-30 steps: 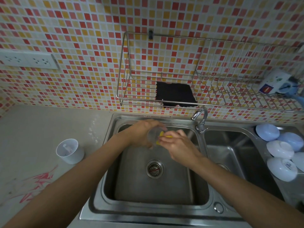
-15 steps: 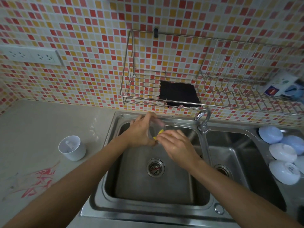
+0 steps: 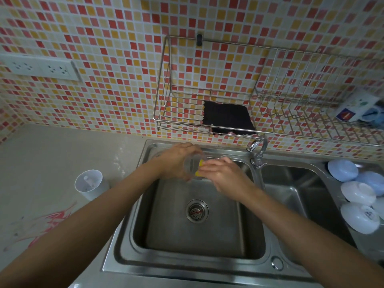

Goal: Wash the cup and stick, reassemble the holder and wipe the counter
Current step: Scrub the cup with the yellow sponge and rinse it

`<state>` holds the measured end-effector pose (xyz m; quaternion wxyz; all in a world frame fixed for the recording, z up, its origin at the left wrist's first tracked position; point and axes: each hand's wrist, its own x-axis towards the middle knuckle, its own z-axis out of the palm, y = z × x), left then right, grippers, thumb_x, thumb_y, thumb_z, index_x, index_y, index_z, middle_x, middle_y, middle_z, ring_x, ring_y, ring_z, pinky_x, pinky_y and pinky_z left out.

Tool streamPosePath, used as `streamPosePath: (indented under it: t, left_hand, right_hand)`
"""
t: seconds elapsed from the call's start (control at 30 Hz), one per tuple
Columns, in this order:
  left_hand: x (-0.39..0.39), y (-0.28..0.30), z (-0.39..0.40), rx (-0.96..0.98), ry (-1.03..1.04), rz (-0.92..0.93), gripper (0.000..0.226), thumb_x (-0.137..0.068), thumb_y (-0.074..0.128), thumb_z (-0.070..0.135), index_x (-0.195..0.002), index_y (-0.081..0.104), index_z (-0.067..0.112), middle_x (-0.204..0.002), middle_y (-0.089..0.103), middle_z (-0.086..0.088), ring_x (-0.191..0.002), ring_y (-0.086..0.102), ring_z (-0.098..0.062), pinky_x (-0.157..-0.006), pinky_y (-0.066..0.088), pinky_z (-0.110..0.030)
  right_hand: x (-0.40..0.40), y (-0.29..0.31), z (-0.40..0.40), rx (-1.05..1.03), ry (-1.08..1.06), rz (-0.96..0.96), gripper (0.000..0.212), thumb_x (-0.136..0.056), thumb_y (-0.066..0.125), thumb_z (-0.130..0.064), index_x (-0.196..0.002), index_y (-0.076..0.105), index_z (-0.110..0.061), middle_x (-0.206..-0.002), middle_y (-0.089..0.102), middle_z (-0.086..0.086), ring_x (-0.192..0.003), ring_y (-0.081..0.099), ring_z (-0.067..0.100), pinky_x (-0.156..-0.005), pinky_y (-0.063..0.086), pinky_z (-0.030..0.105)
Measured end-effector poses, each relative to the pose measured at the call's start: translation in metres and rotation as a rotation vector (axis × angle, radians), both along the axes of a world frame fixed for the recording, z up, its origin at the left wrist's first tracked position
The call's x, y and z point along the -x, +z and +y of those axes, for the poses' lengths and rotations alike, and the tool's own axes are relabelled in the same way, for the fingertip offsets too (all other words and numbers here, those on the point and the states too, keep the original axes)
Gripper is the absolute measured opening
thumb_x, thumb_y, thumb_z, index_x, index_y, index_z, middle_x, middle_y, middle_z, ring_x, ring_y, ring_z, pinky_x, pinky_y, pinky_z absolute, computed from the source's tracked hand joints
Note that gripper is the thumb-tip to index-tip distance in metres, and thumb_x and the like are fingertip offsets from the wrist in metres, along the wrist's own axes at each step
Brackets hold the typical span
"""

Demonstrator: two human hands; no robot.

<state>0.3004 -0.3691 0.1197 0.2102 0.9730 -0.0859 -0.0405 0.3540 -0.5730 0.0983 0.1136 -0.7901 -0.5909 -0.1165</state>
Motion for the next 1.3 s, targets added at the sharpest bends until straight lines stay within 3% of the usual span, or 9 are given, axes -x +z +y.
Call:
streamPosePath:
  t: [0.17,0.37,0.57,0.67,0.83,0.93,1.0,1.1,1.3]
  left_hand:
    - [-0.004,0.004,-0.001,0.091,0.014,-0.037,0.08,-0.067,0.086,0.027,-0.137,0.047,0.023,-0.133,0.051,0.007,-0.121,0.047,-0.008,-0.104,0.041,-0.024]
    - [0.0,-0.001,0.0,0.008,-0.062,0.012,0.078,-0.067,0.085,0.026,-0.136,0.049,0.02,-0.134,0.052,0.001,-0.122,0.048,-0.013,-0.101,0.039,-0.023]
    - [0.001,-0.007,-0.007,0.017,-0.049,0.002,0.08,-0.067,0.085,0.023,-0.138,0.048,0.019,-0.136,0.05,0.003,-0.121,0.048,-0.01,-0.082,0.029,-0.006]
    - [0.0,-0.005,-0.007,0.1,-0.025,0.008,0.085,-0.064,0.088,0.025,-0.139,0.047,0.02,-0.135,0.051,0.003,-0.12,0.048,-0.01,-0.091,0.035,-0.014]
    - [-0.002,-0.009,-0.006,0.056,-0.026,0.01,0.081,-0.065,0.086,0.025,-0.137,0.049,0.021,-0.133,0.051,0.004,-0.12,0.048,-0.011,-0.082,0.032,-0.002]
    - [-0.004,-0.01,-0.008,0.03,-0.036,0.001,0.08,-0.067,0.085,0.023,-0.138,0.048,0.021,-0.135,0.05,0.003,-0.121,0.047,-0.011,-0.08,0.027,-0.003]
    - [-0.004,-0.009,-0.011,0.011,-0.049,0.015,0.081,-0.068,0.085,0.023,-0.139,0.047,0.021,-0.137,0.049,0.003,-0.123,0.046,-0.012,-0.087,0.029,-0.012]
    - [-0.003,-0.009,-0.013,0.027,-0.042,0.05,0.082,-0.067,0.086,0.025,-0.139,0.046,0.025,-0.139,0.047,0.006,-0.125,0.046,-0.011,-0.09,0.03,-0.015]
    - [-0.008,-0.011,-0.007,0.179,-0.012,0.144,0.085,-0.063,0.086,0.034,-0.138,0.046,0.032,-0.138,0.047,0.014,-0.122,0.045,-0.005,-0.099,0.037,-0.023]
  right_hand:
    - [-0.004,0.01,-0.003,0.019,-0.042,-0.19,0.038,-0.063,0.083,-0.005,-0.099,0.075,-0.015,-0.104,0.073,-0.003,-0.106,0.065,0.02,-0.081,0.049,0.035]
    - [0.03,-0.01,0.005,-0.216,-0.124,0.521,0.028,-0.09,0.06,-0.006,-0.115,0.07,-0.013,-0.114,0.071,-0.001,-0.109,0.064,0.012,-0.095,0.051,0.034]
    - [-0.002,-0.003,-0.007,0.091,0.029,-0.113,0.039,-0.065,0.082,-0.005,-0.102,0.073,-0.017,-0.108,0.073,-0.004,-0.109,0.064,0.02,-0.079,0.048,0.036]
    - [0.0,-0.001,-0.01,0.033,-0.033,-0.145,0.038,-0.065,0.079,-0.003,-0.1,0.073,-0.015,-0.107,0.072,-0.002,-0.11,0.063,0.02,-0.08,0.046,0.034]
    - [0.034,-0.008,0.0,-0.243,-0.258,0.536,0.025,-0.087,0.064,-0.006,-0.108,0.074,-0.016,-0.105,0.073,-0.007,-0.096,0.064,-0.001,-0.088,0.051,0.023]
    - [0.035,-0.009,0.0,-0.294,-0.355,0.777,0.021,-0.09,0.064,-0.009,-0.107,0.074,-0.016,-0.083,0.067,-0.024,-0.07,0.057,-0.017,-0.067,0.039,0.003]
    - [0.027,-0.007,-0.006,-0.203,-0.269,0.681,0.024,-0.09,0.062,-0.007,-0.108,0.074,-0.016,-0.093,0.073,-0.015,-0.083,0.059,-0.015,-0.077,0.043,0.007]
    - [0.004,-0.012,-0.018,-0.003,-0.089,0.207,0.034,-0.081,0.067,0.0,-0.107,0.073,-0.021,-0.111,0.072,-0.008,-0.111,0.061,0.008,-0.088,0.05,0.038]
    - [0.001,-0.008,-0.024,0.025,0.026,-0.066,0.035,-0.073,0.077,-0.006,-0.105,0.071,-0.016,-0.108,0.071,-0.002,-0.11,0.062,0.022,-0.074,0.052,0.038]
